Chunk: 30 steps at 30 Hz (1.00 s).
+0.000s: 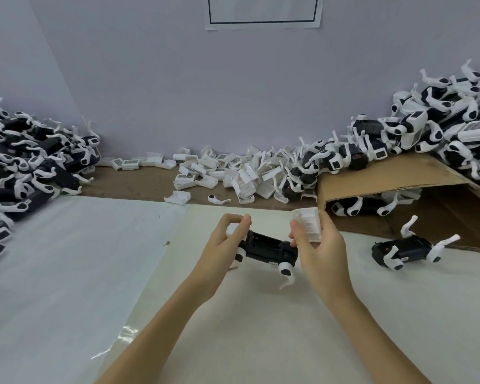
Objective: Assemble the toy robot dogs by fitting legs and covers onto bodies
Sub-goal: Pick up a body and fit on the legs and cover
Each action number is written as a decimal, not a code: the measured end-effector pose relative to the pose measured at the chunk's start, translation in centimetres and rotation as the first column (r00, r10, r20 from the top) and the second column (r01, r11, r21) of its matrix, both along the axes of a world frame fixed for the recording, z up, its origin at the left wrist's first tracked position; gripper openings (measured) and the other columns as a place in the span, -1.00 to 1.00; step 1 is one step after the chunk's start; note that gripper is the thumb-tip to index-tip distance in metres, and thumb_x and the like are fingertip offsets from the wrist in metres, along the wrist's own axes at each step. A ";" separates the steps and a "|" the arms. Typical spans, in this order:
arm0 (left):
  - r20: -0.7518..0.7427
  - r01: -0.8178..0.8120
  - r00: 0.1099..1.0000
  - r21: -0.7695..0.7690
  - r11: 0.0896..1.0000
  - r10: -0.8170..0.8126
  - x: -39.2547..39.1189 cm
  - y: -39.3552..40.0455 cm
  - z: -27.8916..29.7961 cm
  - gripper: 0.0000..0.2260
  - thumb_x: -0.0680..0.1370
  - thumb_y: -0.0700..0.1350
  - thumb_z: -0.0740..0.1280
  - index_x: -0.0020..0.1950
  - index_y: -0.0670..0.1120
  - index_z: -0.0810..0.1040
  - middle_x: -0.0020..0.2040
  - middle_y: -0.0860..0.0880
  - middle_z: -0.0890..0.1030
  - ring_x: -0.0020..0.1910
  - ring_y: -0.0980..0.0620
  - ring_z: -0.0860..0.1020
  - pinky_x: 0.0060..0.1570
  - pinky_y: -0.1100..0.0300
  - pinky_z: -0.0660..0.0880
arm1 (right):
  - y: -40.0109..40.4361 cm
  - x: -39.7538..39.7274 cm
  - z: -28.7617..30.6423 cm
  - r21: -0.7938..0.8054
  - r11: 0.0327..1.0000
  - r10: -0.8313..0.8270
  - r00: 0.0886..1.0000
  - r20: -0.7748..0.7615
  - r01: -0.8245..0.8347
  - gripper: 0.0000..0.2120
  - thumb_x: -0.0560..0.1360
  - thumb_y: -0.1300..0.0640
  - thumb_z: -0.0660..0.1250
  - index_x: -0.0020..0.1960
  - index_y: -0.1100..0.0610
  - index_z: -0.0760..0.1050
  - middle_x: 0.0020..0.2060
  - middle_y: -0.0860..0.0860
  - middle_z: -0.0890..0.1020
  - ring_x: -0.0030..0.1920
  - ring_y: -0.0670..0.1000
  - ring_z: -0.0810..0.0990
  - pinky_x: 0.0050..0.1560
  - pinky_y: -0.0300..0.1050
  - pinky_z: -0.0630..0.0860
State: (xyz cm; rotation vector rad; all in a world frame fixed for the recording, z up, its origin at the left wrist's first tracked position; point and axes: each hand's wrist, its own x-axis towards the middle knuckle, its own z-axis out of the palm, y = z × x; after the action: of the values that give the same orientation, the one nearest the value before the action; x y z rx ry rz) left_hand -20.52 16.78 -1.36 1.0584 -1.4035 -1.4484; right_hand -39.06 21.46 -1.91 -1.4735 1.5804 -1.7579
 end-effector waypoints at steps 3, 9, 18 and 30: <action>0.013 0.015 1.000 -0.042 0.999 -0.014 -0.6 0.6 0.1 -0.55 0.53 0.47 0.24 0.17 0.16 0.55 -0.09 0.11 0.73 -0.16 0.14 0.65 -0.14 0.28 0.54 | 0.4 0.5 0.0 0.054 0.991 0.130 0.987 -0.093 -0.126 -0.59 0.69 -0.21 0.15 0.40 -0.03 0.50 0.14 -0.23 0.62 0.22 -0.16 0.58 0.21 -0.32 0.44; 0.015 0.026 1.000 -0.089 0.996 -0.025 -0.6 1.0 0.3 -0.55 0.58 0.43 0.20 0.20 0.11 0.53 0.02 -0.03 0.75 0.02 0.00 0.73 -0.08 0.22 0.55 | 0.5 1.7 -0.6 0.055 0.997 0.071 0.825 -0.560 -0.049 -0.62 0.74 -0.09 0.13 0.49 -0.05 0.49 0.16 -0.17 0.57 0.20 -0.14 0.51 0.31 0.02 0.31; 0.005 0.009 1.000 -0.120 0.993 -0.009 -0.4 0.7 0.1 -0.60 0.64 0.36 0.24 0.17 0.06 0.55 0.00 -0.03 0.74 -0.02 0.01 0.71 -0.14 0.28 0.59 | 0.8 1.2 -0.9 0.067 0.995 0.096 0.594 -0.799 -0.071 -0.35 0.54 0.02 0.46 0.59 -0.05 0.33 0.41 -0.19 0.49 0.43 -0.14 0.42 0.43 -0.09 0.30; 0.105 0.133 0.988 -0.197 0.971 -0.113 -0.4 0.8 0.0 -0.77 0.56 0.27 0.41 0.11 0.20 0.52 -0.17 0.03 0.70 -0.19 0.12 0.64 -0.18 0.33 0.53 | 0.3 1.4 -1.1 -0.109 0.993 -0.112 0.585 -0.803 0.042 -0.43 0.38 0.26 0.62 0.36 0.14 0.55 0.26 -0.01 0.66 0.24 0.02 0.61 0.24 -0.06 0.48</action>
State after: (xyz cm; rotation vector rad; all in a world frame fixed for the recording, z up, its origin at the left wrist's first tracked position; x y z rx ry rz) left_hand -20.94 17.58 -1.31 0.9325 -1.6718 -1.3221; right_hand -37.68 21.74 -3.04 -2.5198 1.9929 -1.1974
